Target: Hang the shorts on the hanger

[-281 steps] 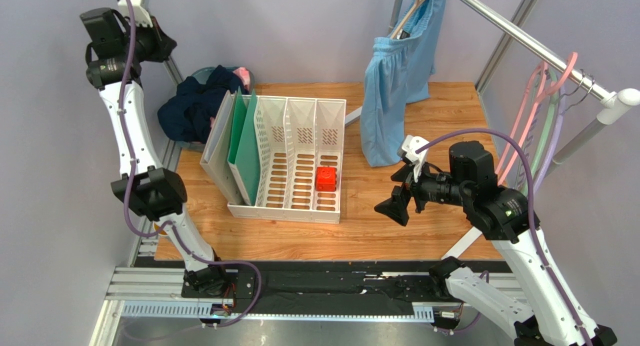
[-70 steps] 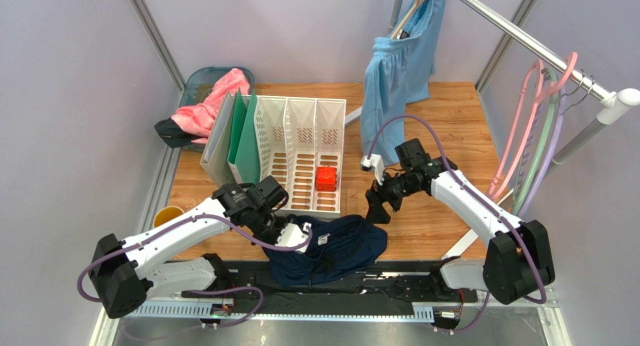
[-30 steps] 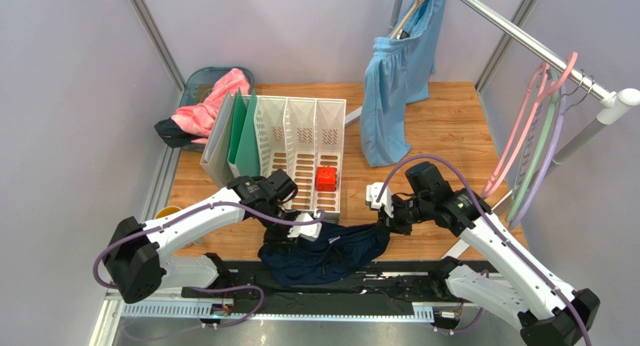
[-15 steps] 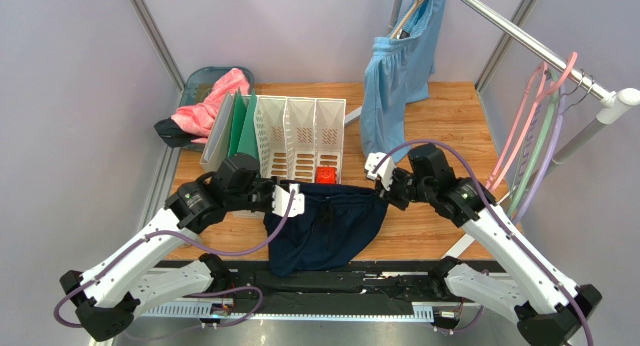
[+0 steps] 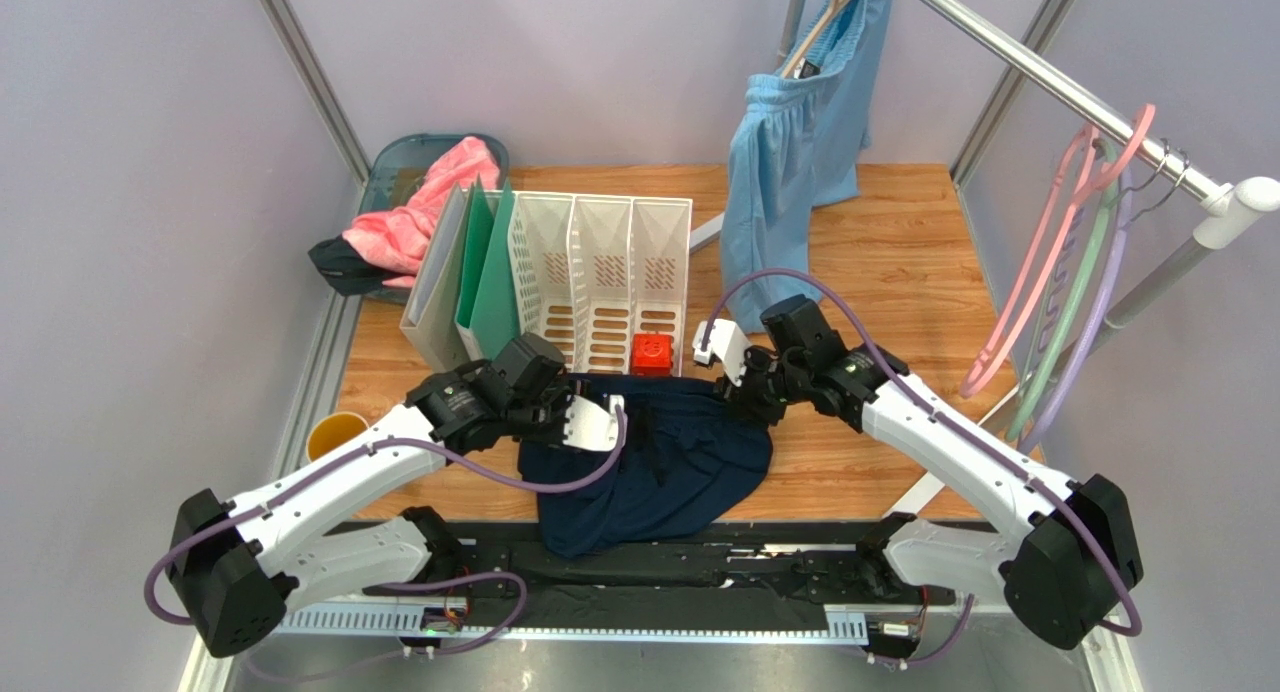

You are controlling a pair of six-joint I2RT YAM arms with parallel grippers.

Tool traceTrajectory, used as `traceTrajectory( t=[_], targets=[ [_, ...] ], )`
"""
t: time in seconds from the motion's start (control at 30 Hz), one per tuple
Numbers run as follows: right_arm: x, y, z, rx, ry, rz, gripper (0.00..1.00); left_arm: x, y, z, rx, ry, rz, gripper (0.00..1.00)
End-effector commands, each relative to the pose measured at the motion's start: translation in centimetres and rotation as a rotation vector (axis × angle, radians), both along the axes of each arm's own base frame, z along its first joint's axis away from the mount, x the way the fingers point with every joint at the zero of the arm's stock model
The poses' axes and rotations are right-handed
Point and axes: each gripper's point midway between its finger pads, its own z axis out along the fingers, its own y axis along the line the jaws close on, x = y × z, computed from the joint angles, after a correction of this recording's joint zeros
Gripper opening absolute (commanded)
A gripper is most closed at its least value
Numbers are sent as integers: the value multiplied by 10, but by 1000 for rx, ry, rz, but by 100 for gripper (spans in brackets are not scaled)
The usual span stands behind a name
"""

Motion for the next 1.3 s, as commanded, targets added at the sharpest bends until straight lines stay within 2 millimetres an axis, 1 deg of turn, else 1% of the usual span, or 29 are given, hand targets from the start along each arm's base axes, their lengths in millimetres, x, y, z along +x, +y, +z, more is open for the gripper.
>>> traceTrajectory(
  t=[0.0, 0.03, 0.07, 0.13, 0.17, 0.2, 0.23, 0.27, 0.3, 0.37, 0.47, 0.53, 0.6, 0.63, 0.73, 0.77, 0.8, 0.83, 0.9, 0.93, 0.97, 1.0, 1.03, 1.07, 1.1, 1.13, 1.17, 1.2, 1.27],
  targets=[
    [0, 11, 19, 41, -22, 53, 47, -21, -5, 14, -66, 78, -41, 59],
    [-3, 9, 27, 44, -22, 52, 62, -24, -7, 20, -87, 92, -39, 63],
    [-3, 9, 36, 54, -33, 52, 66, -29, -10, 29, -120, 102, -48, 71],
    [-6, 10, 67, 92, -75, 63, 73, -32, -15, 54, -181, 108, -35, 78],
    [-9, 11, 78, 107, -84, 67, 74, -38, -17, 64, -216, 122, -40, 80],
    [-8, 14, 104, 145, -126, 73, 76, -36, -22, 86, -270, 100, -34, 81],
    [-19, 11, 117, 165, -126, 86, 80, -40, -27, 98, -315, 114, -43, 82],
    [-23, 11, 131, 188, -146, 99, 82, -45, -29, 107, -353, 141, -18, 83],
    [-27, 10, 152, 216, -188, 117, 82, -45, -33, 127, -404, 129, -16, 82],
    [-48, 4, 176, 252, -236, 196, 84, -49, -40, 146, -475, 145, -13, 83],
    [-60, -4, 222, 319, -357, 214, 90, -50, -51, 178, -588, 165, 13, 83],
    [-70, -13, 262, 395, -426, 175, 91, -50, -58, 205, -681, 189, 60, 81],
    [-79, -21, 291, 472, -449, 116, 92, -47, -69, 234, -782, 214, 94, 80],
    [-83, -27, 312, 513, -493, 86, 92, -44, -75, 240, -808, 236, 109, 78],
    [-92, -45, 354, 640, -572, -21, 93, -40, -97, 281, -951, 242, 75, 80],
    [-92, -53, 366, 663, -610, -51, 93, -39, -103, 288, -973, 237, 66, 81],
    [-94, -59, 377, 683, -646, -71, 94, -37, -109, 298, -994, 212, 59, 84],
    [-94, -65, 384, 706, -655, -115, 94, -25, -119, 298, -981, 162, 86, 86],
    [-93, -78, 402, 748, -706, -192, 94, -38, -142, 313, -985, 122, 21, 86],
    [-92, -89, 408, 771, -722, -273, 94, -28, -156, 314, -979, 74, 32, 85],
    [-93, -95, 414, 795, -739, -320, 94, -41, -170, 325, -997, 63, -12, 86],
    [-94, -102, 426, 828, -786, -359, 95, -40, -179, 328, -1001, 37, -10, 86],
    [-97, -121, 433, 842, -848, -474, 95, -29, -193, 331, -1012, -15, 22, 86],
    [-100, -126, 435, 895, -821, -542, 96, -41, -205, 342, -1042, -13, 0, 85],
    [-104, -129, 435, 898, -837, -563, 96, -43, -213, 348, -1061, -13, 4, 82],
    [-109, -134, 438, 894, -880, -593, 96, -43, -231, 343, -1054, -4, 6, 81],
    [-122, -136, 441, 960, -870, -633, 97, -48, -238, 355, -1086, -10, -2, 80],
    [-127, -138, 442, 970, -881, -660, 98, -62, -250, 358, -1102, 2, -28, 79],
    [-136, -146, 442, 1006, -903, -771, 98, -70, -270, 363, -1131, 14, -39, 77]
  ],
)
